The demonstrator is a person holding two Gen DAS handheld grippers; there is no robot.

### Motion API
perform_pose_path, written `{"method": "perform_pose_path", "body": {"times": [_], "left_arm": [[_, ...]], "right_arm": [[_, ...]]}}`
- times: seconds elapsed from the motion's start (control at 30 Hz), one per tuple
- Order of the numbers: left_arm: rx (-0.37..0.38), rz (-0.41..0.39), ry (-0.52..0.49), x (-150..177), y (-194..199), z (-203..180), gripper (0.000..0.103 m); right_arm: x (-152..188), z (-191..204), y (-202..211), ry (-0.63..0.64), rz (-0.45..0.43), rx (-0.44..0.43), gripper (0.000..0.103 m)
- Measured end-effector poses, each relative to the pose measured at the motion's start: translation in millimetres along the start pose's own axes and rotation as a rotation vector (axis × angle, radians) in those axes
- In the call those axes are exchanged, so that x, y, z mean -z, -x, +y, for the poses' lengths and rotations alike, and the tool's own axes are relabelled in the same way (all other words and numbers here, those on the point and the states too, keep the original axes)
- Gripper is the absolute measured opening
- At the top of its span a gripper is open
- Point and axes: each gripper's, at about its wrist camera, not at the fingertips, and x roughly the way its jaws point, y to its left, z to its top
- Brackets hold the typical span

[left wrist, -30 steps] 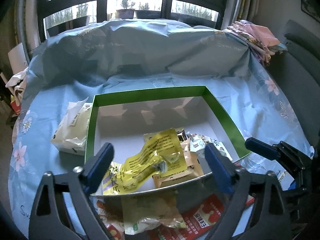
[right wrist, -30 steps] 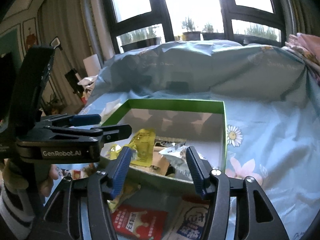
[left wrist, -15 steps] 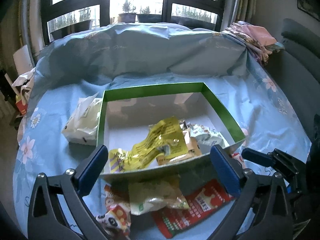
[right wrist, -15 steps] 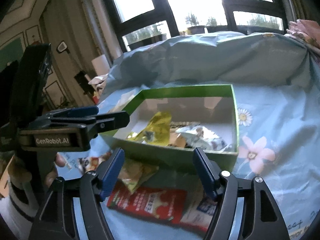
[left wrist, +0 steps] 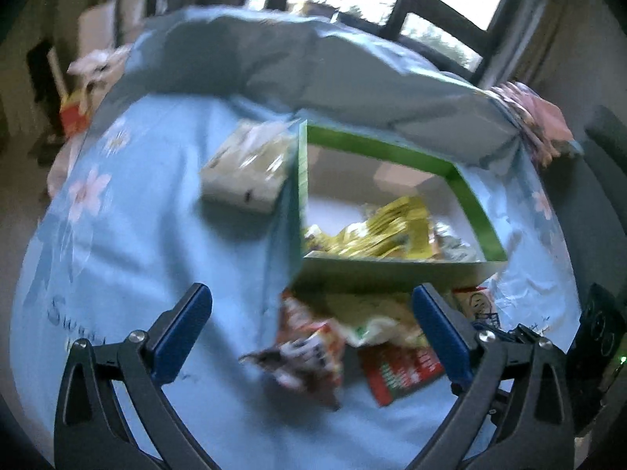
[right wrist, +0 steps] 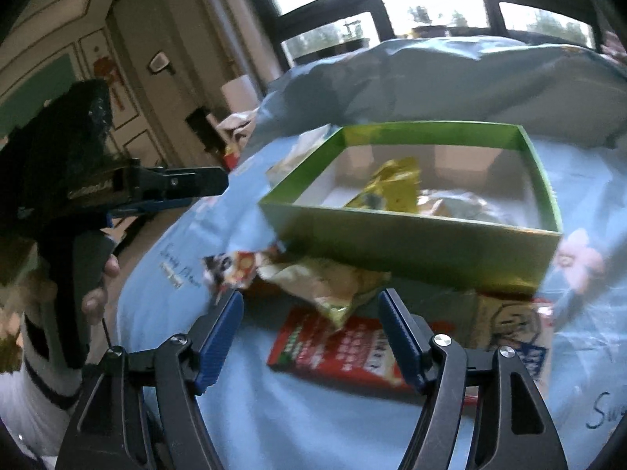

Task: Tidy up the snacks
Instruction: 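Move the open left tool back down to the snack pile, then grasp the orange panda-print packet with the left tool and lift it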

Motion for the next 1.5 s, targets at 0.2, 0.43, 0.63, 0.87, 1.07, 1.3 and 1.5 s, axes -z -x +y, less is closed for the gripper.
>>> {"method": "perform_pose_path", "body": {"times": [0.2, 0.43, 0.63, 0.87, 1.07, 1.3, 1.5], "left_arm": [[0.063, 0.105, 0.112, 10.5, -17.9, 28.4, 0.102], [0.101, 0.153, 0.195, 8.2, -36.9, 42.4, 0.101], [0.123, 0.214, 0.19, 11.6, -46.9, 39.5, 0.082], [0.16, 0.269, 0.208, 15.4, -50.8, 43.9, 0.07], [0.193, 0.312, 0.188, 20.1, -46.3, 38.8, 0.06], [0.185, 0.289, 0.151, 20.8, -34.3, 35.3, 0.055], [0.196, 0.208, 0.12, 17.2, -6.8, 30.5, 0.055]], "right_arm": [[8.9, 26.2, -26.6, 0.048, 0.078, -0.13, 0.072], [9.2, 45.9, -66.4, 0.031, 0.156, -0.214, 0.072], [-0.7, 43.2, -84.4, -0.018, 0.153, -0.201, 0.072], [-7.2, 45.5, -93.8, -0.02, 0.162, -0.21, 0.068], [-0.2, 41.9, -102.0, -0.032, 0.196, -0.214, 0.038], [3.5, 47.2, -99.3, -0.008, 0.174, -0.236, 0.032], [-2.3, 61.9, -81.0, 0.034, 0.111, -0.265, 0.032]]}}
